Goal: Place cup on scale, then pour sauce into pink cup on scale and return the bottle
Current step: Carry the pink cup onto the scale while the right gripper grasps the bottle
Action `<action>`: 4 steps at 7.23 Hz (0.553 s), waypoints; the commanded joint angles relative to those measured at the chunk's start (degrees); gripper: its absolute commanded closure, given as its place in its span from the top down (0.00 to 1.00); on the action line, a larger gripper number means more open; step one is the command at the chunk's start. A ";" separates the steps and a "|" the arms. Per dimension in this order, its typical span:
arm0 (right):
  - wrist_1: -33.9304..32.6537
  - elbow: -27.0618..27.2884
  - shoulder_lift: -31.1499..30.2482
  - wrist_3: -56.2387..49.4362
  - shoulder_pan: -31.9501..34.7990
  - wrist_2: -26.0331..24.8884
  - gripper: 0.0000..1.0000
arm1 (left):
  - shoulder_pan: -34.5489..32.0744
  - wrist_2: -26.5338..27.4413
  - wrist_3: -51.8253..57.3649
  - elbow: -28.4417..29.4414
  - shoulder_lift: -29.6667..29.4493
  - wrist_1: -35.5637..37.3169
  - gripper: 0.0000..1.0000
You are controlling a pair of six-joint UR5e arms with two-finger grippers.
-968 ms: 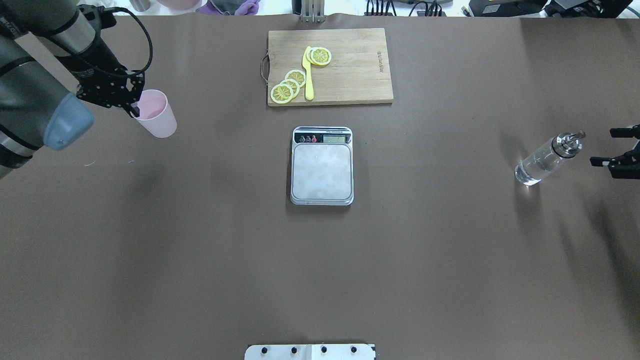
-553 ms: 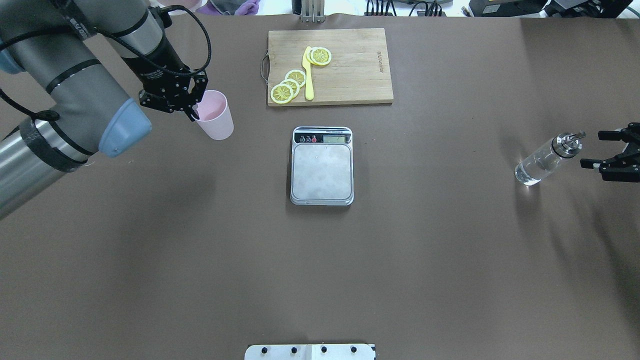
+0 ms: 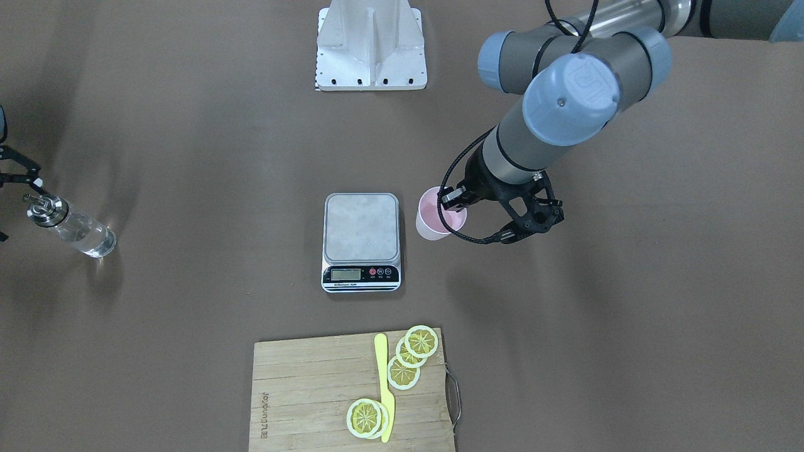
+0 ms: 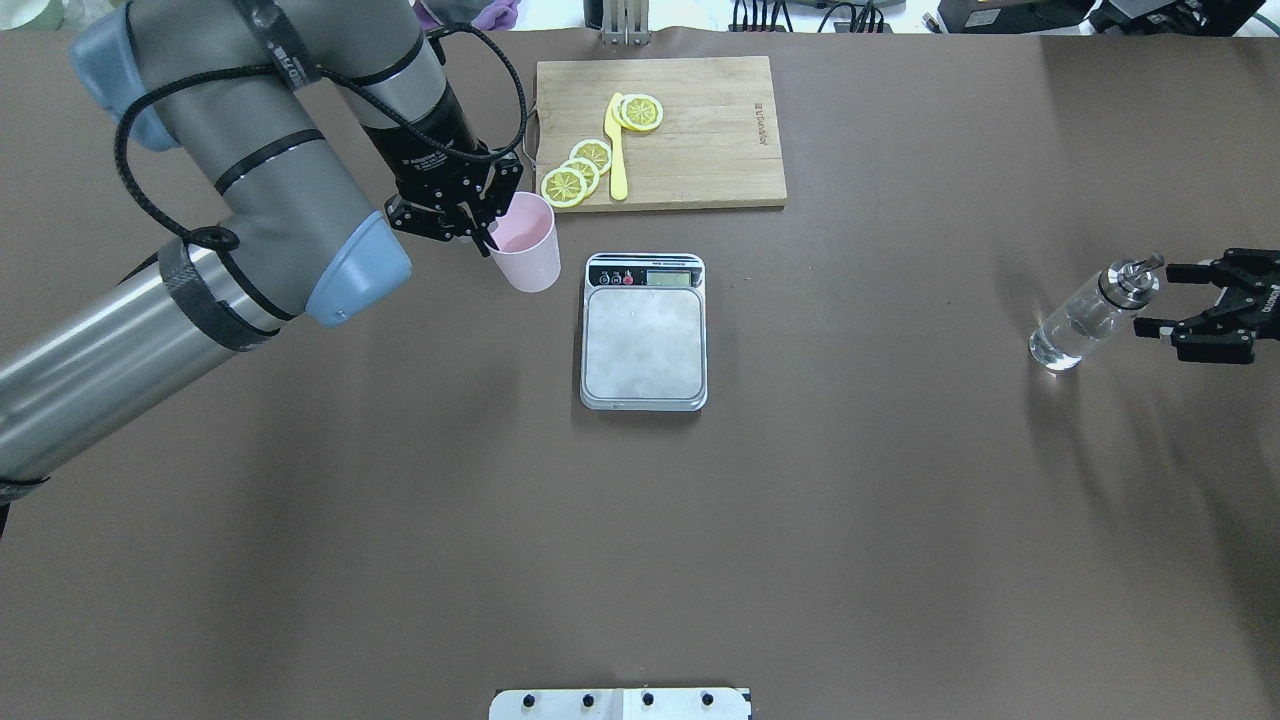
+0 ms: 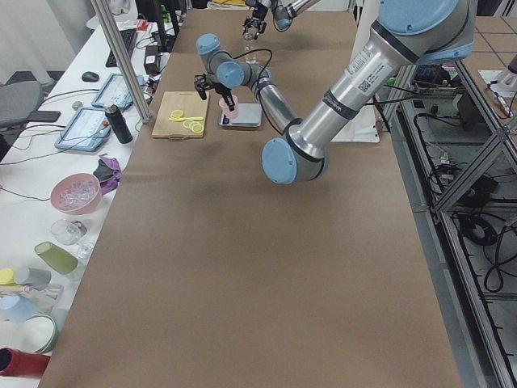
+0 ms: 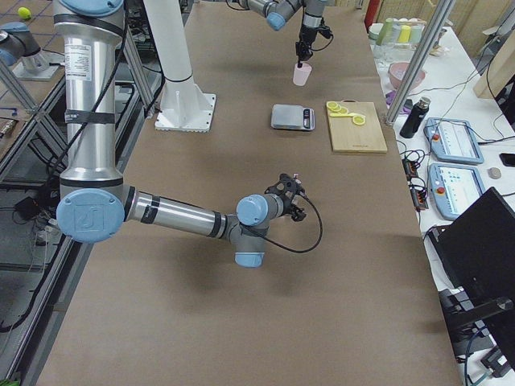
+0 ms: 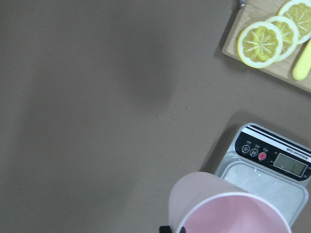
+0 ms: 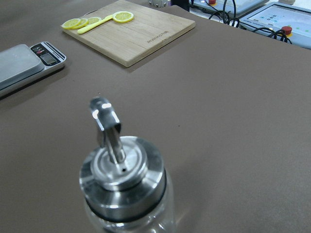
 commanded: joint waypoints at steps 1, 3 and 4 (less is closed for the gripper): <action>1.69 -1.96 1.16 1.25 -1.47 -0.81 1.00 | 2.27 3.57 -6.18 3.79 -3.05 -3.22 0.00; 1.69 -2.14 1.16 1.69 -1.91 -0.90 1.00 | 4.03 6.66 -10.92 5.03 -4.97 -3.22 0.00; 1.77 -2.14 1.16 1.96 -2.61 -0.90 1.00 | 4.82 8.59 -11.91 5.21 -5.51 -3.40 0.00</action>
